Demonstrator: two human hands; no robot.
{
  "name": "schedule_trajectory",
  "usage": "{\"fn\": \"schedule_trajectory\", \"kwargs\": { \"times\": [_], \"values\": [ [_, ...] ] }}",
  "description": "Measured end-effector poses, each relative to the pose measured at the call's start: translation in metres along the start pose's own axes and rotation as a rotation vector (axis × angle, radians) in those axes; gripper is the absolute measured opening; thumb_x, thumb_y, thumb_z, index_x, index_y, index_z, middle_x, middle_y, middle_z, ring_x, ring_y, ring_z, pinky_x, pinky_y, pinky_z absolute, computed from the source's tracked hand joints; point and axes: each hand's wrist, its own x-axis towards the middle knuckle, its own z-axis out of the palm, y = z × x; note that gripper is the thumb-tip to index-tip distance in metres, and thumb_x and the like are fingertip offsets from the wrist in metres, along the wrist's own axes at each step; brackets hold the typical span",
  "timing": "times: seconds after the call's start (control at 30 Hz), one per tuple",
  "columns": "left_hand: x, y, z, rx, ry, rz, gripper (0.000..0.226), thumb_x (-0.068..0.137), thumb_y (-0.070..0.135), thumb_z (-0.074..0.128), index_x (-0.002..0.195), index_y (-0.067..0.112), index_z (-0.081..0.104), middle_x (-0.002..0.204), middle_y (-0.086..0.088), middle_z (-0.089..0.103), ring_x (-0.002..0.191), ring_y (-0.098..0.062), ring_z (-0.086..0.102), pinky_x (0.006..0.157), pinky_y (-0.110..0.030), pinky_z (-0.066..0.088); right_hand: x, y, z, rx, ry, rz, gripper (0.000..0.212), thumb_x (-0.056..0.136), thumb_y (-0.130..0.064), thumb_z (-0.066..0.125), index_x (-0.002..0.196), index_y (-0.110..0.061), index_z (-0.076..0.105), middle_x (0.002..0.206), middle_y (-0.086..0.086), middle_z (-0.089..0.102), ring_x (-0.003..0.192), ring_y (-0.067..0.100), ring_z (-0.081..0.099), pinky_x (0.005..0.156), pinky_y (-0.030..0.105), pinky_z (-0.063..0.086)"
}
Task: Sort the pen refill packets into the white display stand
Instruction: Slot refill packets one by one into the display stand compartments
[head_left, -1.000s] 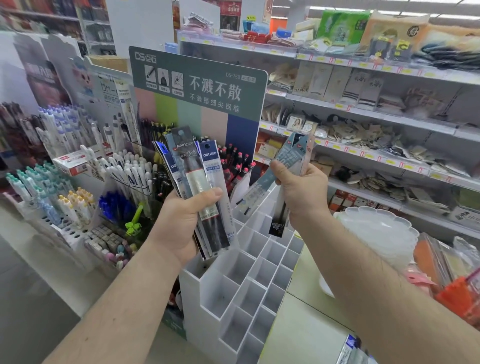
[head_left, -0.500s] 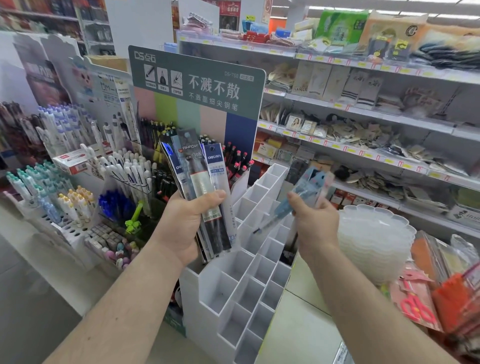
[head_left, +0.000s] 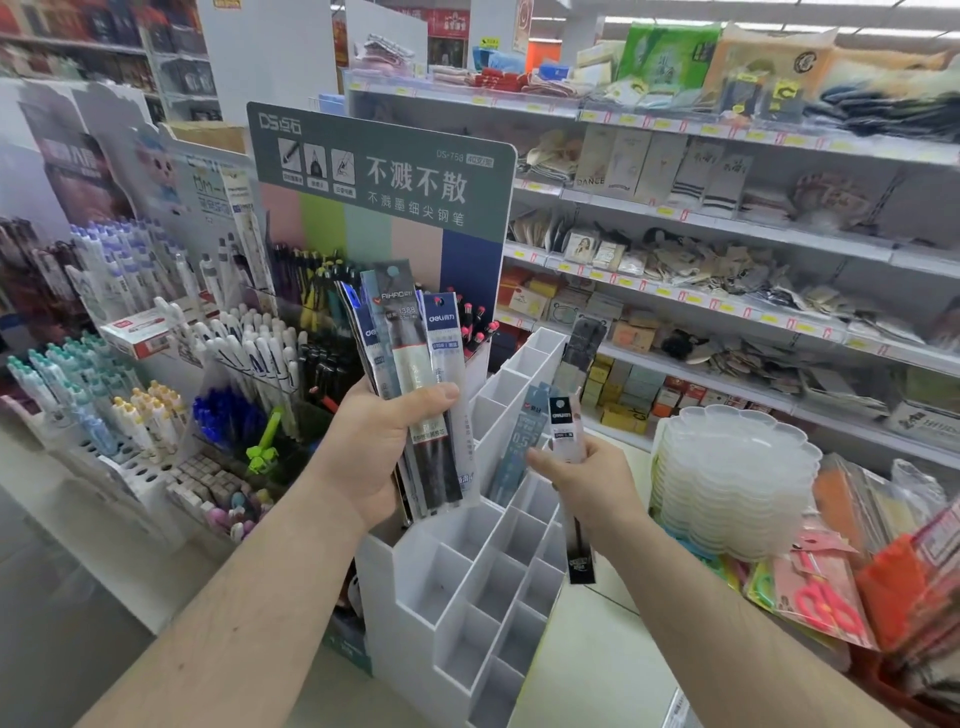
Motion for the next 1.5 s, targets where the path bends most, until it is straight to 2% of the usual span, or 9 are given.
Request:
{"fn": "schedule_trajectory", "kwargs": {
  "times": [0.13, 0.37, 0.63, 0.73, 0.87, 0.97, 1.07, 1.2, 1.5],
  "values": [
    [0.004, 0.004, 0.007, 0.067, -0.037, -0.037, 0.028, 0.085, -0.001, 0.065, 0.112, 0.008, 0.067, 0.082, -0.006, 0.075, 0.071, -0.02, 0.073, 0.059, -0.033, 0.057, -0.009, 0.005, -0.017, 0.075, 0.062, 0.063, 0.018, 0.084, -0.029, 0.078, 0.091, -0.016, 0.068, 0.08, 0.002, 0.068, 0.072, 0.018, 0.059, 0.065, 0.03, 0.048],
    [0.023, 0.009, 0.041, 0.245, -0.212, -0.156, 0.035, 0.078, 0.007, 0.073, 0.112, 0.004, 0.067, 0.099, -0.018, 0.075, 0.088, -0.033, 0.073, 0.077, -0.049, 0.059, -0.024, 0.007, -0.045, 0.359, -0.011, 0.147, 0.027, 0.094, -0.03, 0.067, 0.078, -0.013, 0.054, 0.059, 0.003, 0.05, 0.046, 0.011, 0.042, 0.049, 0.025, 0.038],
    [0.042, -0.022, 0.099, 0.377, -0.412, -0.267, 0.028, 0.084, 0.002, 0.072, 0.111, 0.01, 0.066, 0.097, -0.01, 0.076, 0.091, -0.028, 0.073, 0.086, -0.048, 0.058, -0.052, -0.029, -0.065, 0.672, 0.07, 0.089, 0.02, 0.095, -0.017, 0.051, 0.084, -0.008, 0.065, 0.059, 0.001, 0.048, 0.045, 0.013, 0.044, 0.044, 0.026, 0.035],
    [0.049, -0.034, 0.11, 0.387, -0.466, -0.301, 0.03, 0.086, 0.004, 0.07, 0.115, 0.007, 0.067, 0.1, -0.014, 0.076, 0.09, -0.031, 0.072, 0.088, -0.051, 0.057, -0.057, -0.036, -0.068, 0.566, 0.226, -0.034, 0.021, 0.1, -0.018, 0.05, 0.087, -0.007, 0.063, 0.056, 0.001, 0.048, 0.046, 0.015, 0.046, 0.045, 0.025, 0.039],
    [0.051, -0.049, 0.111, 0.363, -0.508, -0.335, 0.03, 0.086, 0.006, 0.07, 0.116, 0.009, 0.068, 0.103, -0.012, 0.075, 0.092, -0.03, 0.072, 0.088, -0.048, 0.056, -0.058, -0.035, -0.068, 0.445, 0.36, -0.147, 0.028, 0.092, -0.028, 0.068, 0.089, -0.001, 0.062, 0.065, 0.006, 0.055, 0.066, 0.024, 0.051, 0.066, 0.035, 0.045],
    [0.053, -0.055, 0.107, 0.347, -0.561, -0.323, 0.033, 0.087, 0.005, 0.069, 0.119, 0.009, 0.067, 0.103, -0.01, 0.075, 0.09, -0.025, 0.072, 0.078, -0.039, 0.055, -0.057, -0.034, -0.066, 0.432, 0.319, -0.149, 0.006, 0.089, -0.018, 0.072, 0.088, -0.012, 0.069, 0.071, -0.003, 0.073, 0.074, 0.017, 0.07, 0.07, 0.03, 0.057],
    [0.052, -0.057, 0.104, 0.323, -0.617, -0.334, 0.035, 0.082, 0.005, 0.073, 0.117, 0.006, 0.067, 0.096, -0.009, 0.074, 0.086, -0.022, 0.071, 0.072, -0.033, 0.056, -0.052, -0.035, -0.063, 0.477, 0.273, -0.128, 0.006, 0.09, -0.006, 0.069, 0.095, -0.007, 0.071, 0.088, 0.011, 0.077, 0.083, 0.027, 0.075, 0.073, 0.038, 0.062],
    [0.053, -0.059, 0.1, 0.27, -0.682, -0.381, 0.042, 0.072, 0.011, 0.071, 0.114, 0.01, 0.067, 0.1, -0.013, 0.073, 0.089, -0.027, 0.072, 0.076, -0.039, 0.058, -0.049, -0.035, -0.064, 0.511, 0.299, -0.116, 0.009, 0.091, -0.002, 0.066, 0.098, -0.004, 0.071, 0.093, 0.018, 0.076, 0.085, 0.035, 0.074, 0.074, 0.047, 0.062],
    [0.05, -0.058, 0.101, 0.38, -0.605, -0.383, 0.052, 0.067, 0.006, 0.077, 0.117, 0.004, 0.063, 0.103, -0.018, 0.074, 0.097, -0.036, 0.071, 0.089, -0.053, 0.056, -0.044, -0.034, -0.079, 0.495, 0.224, -0.092, 0.009, 0.095, -0.005, 0.061, 0.093, -0.002, 0.069, 0.079, 0.011, 0.076, 0.071, 0.027, 0.073, 0.061, 0.036, 0.06]
  ]
}}
